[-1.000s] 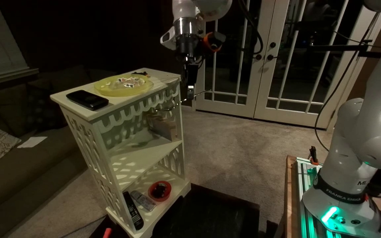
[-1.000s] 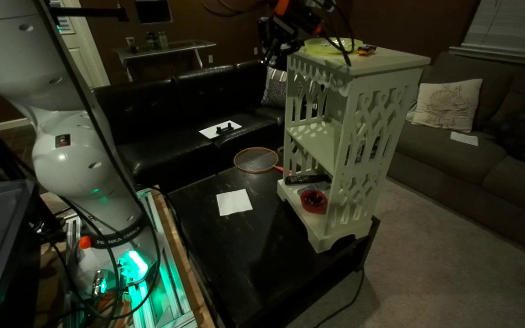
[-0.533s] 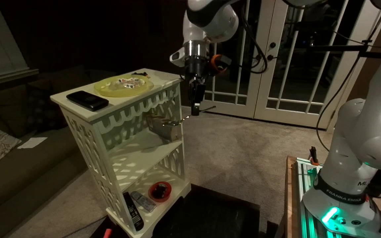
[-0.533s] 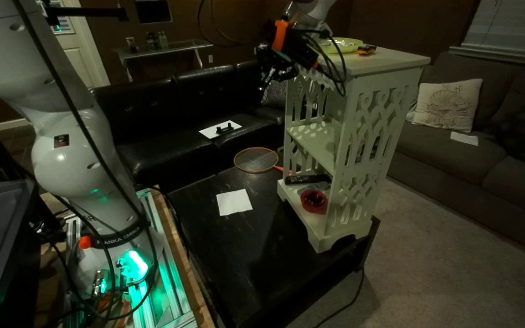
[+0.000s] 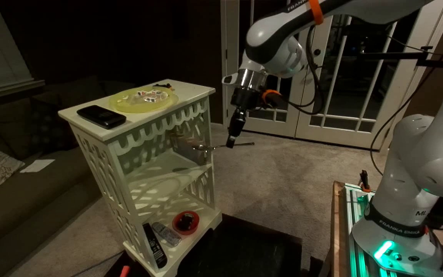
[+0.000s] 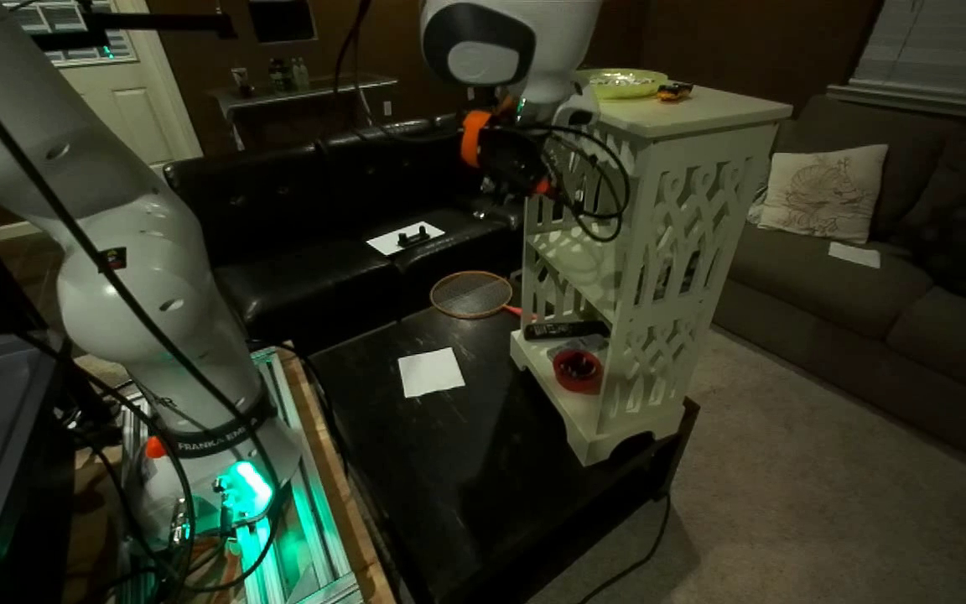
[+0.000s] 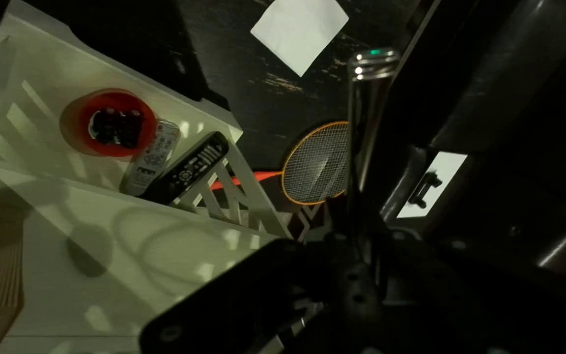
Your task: Move the spoon to the middle shelf
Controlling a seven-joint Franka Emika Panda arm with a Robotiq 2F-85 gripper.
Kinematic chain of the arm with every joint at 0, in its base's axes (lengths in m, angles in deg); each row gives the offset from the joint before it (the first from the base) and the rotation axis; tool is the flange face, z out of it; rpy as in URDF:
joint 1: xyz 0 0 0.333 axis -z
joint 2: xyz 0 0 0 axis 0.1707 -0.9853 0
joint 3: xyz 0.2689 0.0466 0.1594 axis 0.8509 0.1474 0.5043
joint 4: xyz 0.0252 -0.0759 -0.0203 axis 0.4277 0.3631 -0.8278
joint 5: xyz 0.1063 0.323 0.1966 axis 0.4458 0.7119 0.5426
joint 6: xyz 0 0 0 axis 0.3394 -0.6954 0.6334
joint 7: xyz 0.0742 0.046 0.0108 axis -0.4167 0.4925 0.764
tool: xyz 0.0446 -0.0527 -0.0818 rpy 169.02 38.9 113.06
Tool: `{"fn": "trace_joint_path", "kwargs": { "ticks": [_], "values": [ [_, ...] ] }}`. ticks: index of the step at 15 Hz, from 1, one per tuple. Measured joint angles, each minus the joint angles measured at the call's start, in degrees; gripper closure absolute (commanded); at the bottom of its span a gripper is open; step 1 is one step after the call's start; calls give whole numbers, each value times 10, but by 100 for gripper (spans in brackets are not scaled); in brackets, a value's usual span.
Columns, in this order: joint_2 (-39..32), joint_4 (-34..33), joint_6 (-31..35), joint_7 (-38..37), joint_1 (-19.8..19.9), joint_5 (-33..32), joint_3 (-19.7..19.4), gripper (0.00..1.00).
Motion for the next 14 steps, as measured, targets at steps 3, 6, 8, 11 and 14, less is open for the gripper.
{"fn": "trace_joint_path", "kwargs": {
  "ticks": [3, 6, 8, 11, 14],
  "values": [
    [36, 64, 58, -3, -11, 49, 0, 91],
    [55, 84, 67, -4, -16, 59, 0, 91],
    [57, 85, 67, -5, -16, 59, -1, 98],
    [50, 90, 124, -28, -16, 38, 10, 98],
    [19, 103, 253, -112, -24, -13, 54, 98]
  ]
}}
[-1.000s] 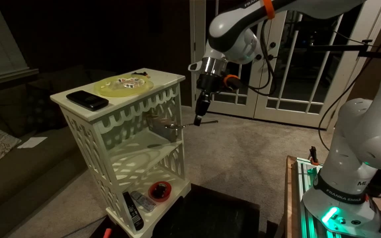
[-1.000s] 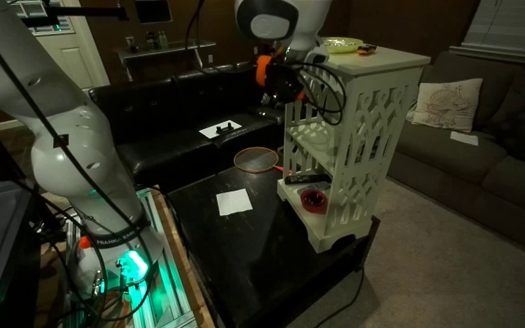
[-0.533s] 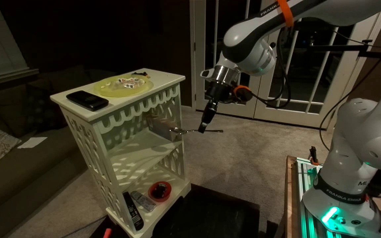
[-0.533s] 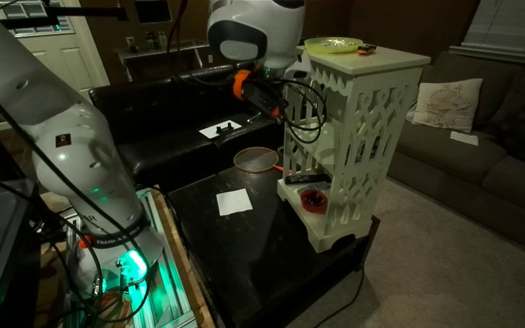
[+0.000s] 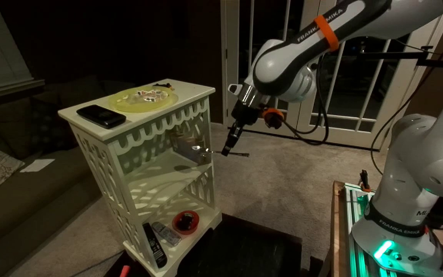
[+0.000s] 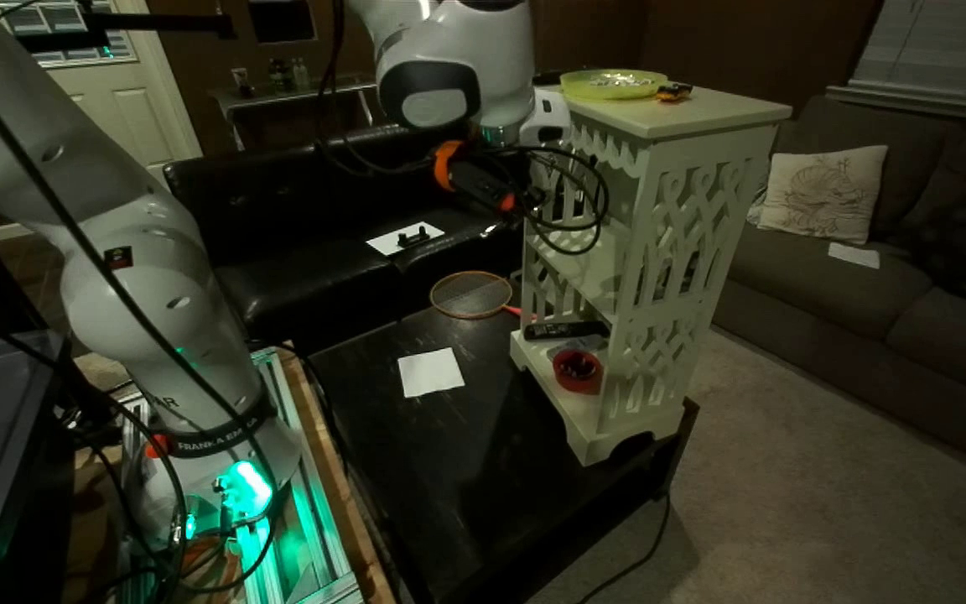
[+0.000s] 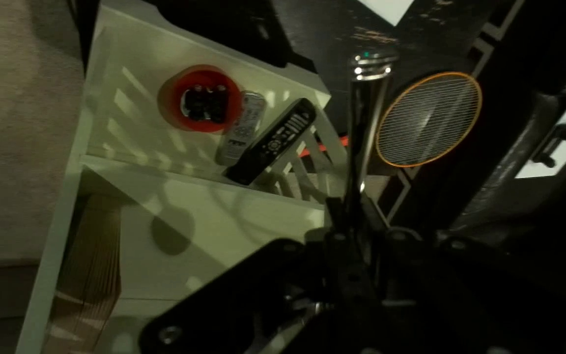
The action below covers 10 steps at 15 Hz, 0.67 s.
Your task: Move the spoon to the middle shelf
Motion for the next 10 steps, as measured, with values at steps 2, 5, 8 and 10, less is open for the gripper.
{"fn": "trace_joint_path", "kwargs": {
  "ticks": [2, 5, 8, 10],
  "values": [
    [-30, 11, 68, -89, 4, -54, 41, 98],
    [-75, 27, 168, -222, 46, -119, 117, 98],
    [-110, 32, 215, -352, 108, -217, 172, 98],
    [-126, 28, 230, -426, 146, -278, 197, 98]
  ]
}}
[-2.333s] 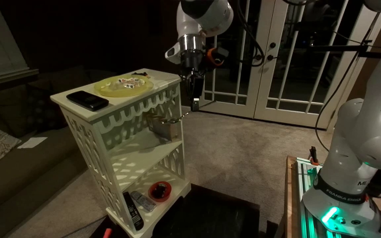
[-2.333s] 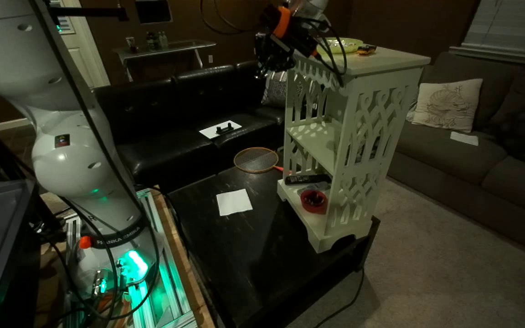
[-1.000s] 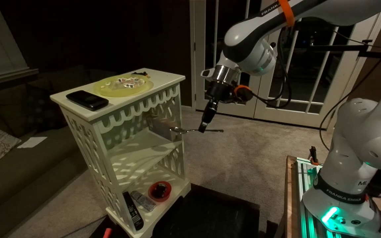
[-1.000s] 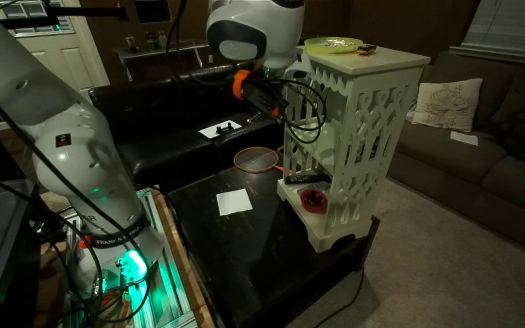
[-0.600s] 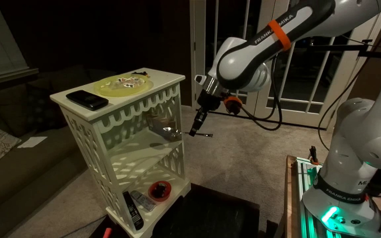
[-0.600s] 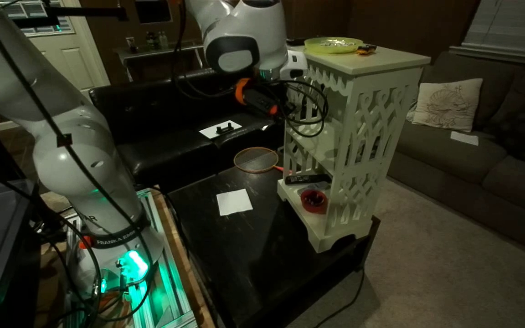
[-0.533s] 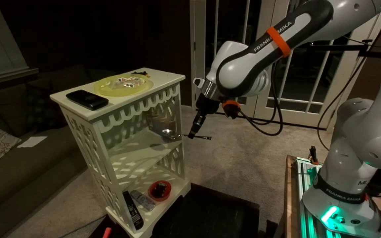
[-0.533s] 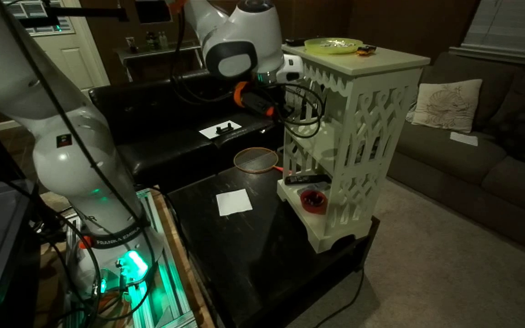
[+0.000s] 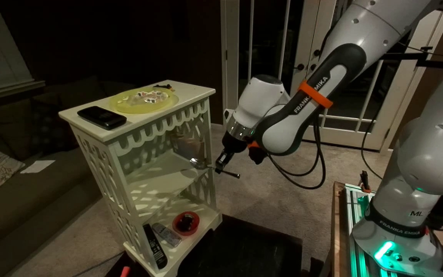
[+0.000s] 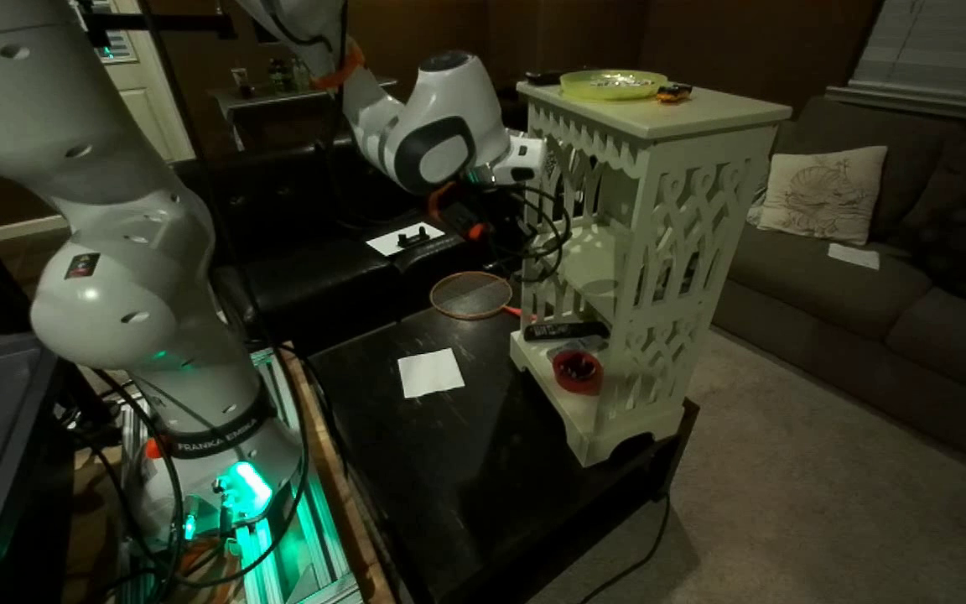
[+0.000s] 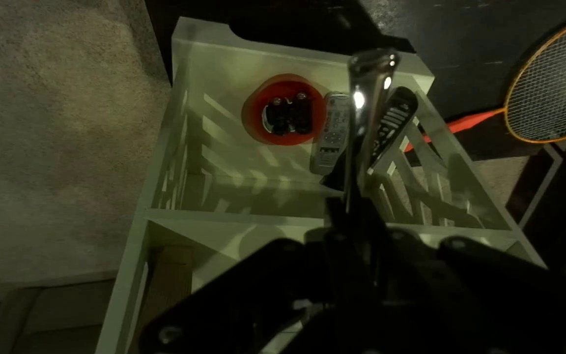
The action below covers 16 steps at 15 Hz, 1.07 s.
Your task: Move the spoon to the middle shelf
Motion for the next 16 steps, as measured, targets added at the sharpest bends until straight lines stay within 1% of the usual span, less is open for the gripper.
{"fn": "trace_joint_path", "kwargs": {
  "ticks": [2, 5, 7, 10, 11, 12, 13, 16],
  "values": [
    [-12, -12, 2, -65, 29, -54, 19, 98],
    [-36, -49, -1, -136, 45, -110, 39, 98],
    [-57, -84, -6, -192, 46, -166, 45, 98],
    [-94, -145, -27, -288, 44, -272, 40, 98],
    [-110, -167, -34, -321, 41, -312, 34, 91],
    [-127, -188, -40, -346, 36, -345, 28, 91],
    [-145, -206, -43, -361, 31, -364, 22, 91],
    [-178, -231, -44, -366, 27, -376, 18, 91]
  ]
}}
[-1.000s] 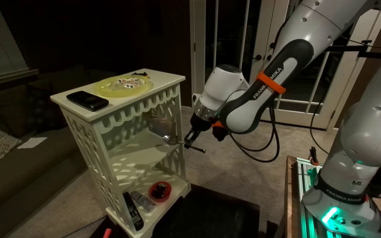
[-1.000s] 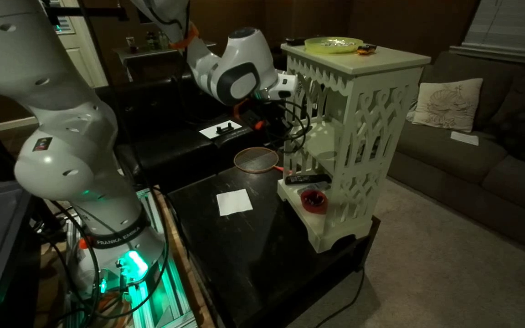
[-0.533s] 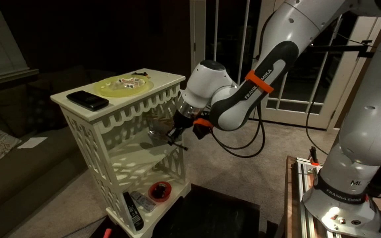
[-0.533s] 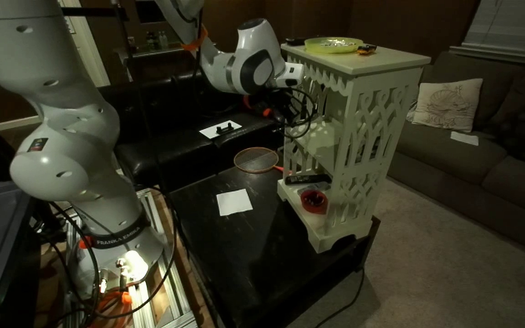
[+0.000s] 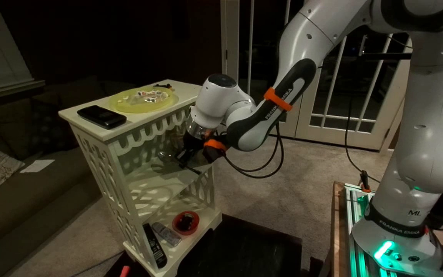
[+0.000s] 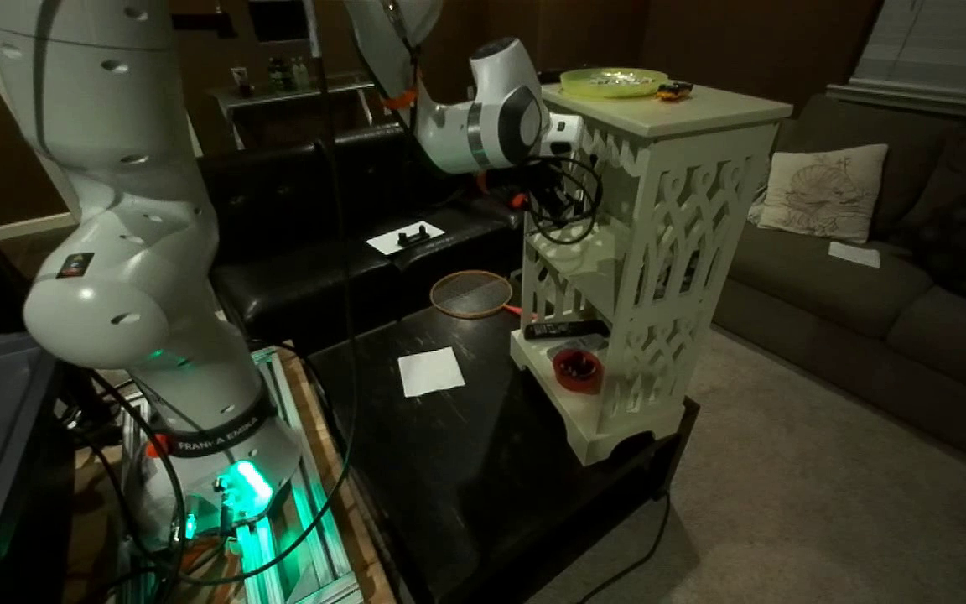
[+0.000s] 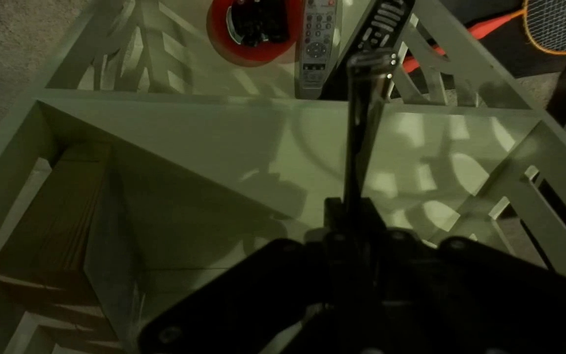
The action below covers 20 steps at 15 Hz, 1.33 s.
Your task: Move the spoon to the middle shelf
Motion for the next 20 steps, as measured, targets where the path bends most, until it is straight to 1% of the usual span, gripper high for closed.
{"fn": "trace_joint_path", "kwargs": {
  "ticks": [3, 4, 7, 9, 14, 18, 20],
  "values": [
    [-3, -3, 0, 0, 0, -1, 0, 91],
    [-3, -3, 0, 0, -1, -1, 0, 98],
    [-4, -3, 0, 0, -1, -1, -1, 98],
    [-12, -8, 0, -13, -8, -4, -9, 98],
    [-63, -53, 0, -97, -66, -40, -66, 98],
    [-112, -95, 0, -156, -112, -41, -105, 98],
    [-136, -117, 2, -179, -138, -44, -132, 98]
  ]
}}
